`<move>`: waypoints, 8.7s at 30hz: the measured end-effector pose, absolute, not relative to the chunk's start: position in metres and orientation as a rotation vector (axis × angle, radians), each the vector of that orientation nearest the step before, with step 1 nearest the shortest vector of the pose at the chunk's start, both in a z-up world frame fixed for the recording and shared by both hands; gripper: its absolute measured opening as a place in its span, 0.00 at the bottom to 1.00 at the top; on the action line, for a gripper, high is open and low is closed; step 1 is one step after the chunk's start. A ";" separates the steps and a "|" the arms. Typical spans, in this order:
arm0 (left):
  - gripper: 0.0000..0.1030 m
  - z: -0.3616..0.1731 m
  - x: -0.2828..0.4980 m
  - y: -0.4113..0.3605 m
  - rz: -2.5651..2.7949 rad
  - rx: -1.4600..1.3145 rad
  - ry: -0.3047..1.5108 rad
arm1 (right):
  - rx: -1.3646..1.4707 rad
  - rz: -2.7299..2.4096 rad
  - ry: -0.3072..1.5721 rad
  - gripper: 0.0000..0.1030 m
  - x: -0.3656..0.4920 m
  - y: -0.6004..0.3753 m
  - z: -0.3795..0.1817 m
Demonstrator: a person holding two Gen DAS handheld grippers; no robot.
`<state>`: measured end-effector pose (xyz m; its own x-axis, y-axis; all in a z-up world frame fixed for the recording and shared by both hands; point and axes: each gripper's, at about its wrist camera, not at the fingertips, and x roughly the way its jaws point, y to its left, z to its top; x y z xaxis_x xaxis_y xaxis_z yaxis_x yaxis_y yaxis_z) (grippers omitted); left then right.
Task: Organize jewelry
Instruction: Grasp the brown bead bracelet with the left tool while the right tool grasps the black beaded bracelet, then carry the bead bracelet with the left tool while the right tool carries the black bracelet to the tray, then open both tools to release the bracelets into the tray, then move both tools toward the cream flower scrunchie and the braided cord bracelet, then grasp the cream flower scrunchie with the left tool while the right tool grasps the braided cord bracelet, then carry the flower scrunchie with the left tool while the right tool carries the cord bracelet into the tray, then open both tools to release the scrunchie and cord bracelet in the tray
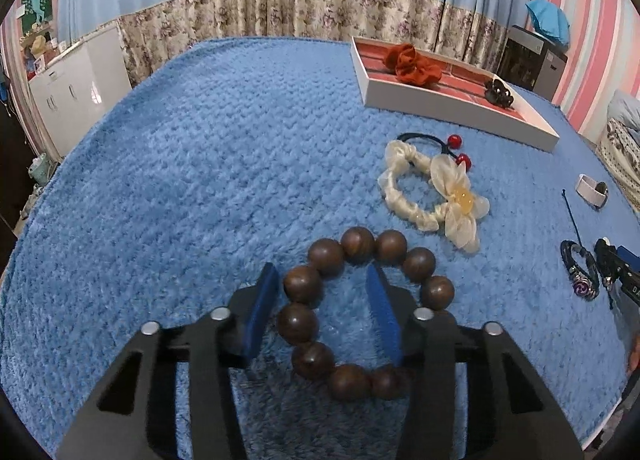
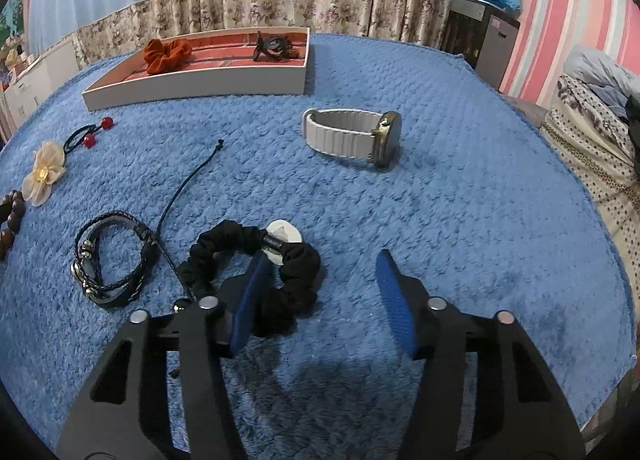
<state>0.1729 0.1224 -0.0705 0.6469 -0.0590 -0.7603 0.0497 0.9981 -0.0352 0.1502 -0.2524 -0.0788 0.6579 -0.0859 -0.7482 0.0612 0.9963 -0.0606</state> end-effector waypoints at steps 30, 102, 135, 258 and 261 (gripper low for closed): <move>0.19 -0.025 0.159 0.105 -0.068 0.014 0.709 | 0.029 0.019 0.713 0.11 0.147 -0.254 -0.038; 0.79 0.003 0.398 0.008 -0.141 0.064 0.805 | 0.054 0.029 0.713 0.83 0.385 -0.239 0.003; 0.90 -0.032 0.218 0.051 -0.095 0.090 0.721 | 0.016 -0.002 0.716 0.96 0.195 -0.217 -0.034; 0.63 -0.054 0.450 0.005 -0.127 0.112 0.834 | 0.054 0.030 0.825 0.58 0.446 -0.225 -0.045; 0.70 -0.043 0.439 0.008 -0.115 0.099 0.815 | 0.060 0.024 0.768 0.74 0.432 -0.229 -0.025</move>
<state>0.4390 0.0075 -0.0430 0.6805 -0.0641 -0.7299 0.1405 0.9891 0.0441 0.4317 -0.2288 -0.0249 0.7189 0.0439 -0.6937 -0.0001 0.9980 0.0630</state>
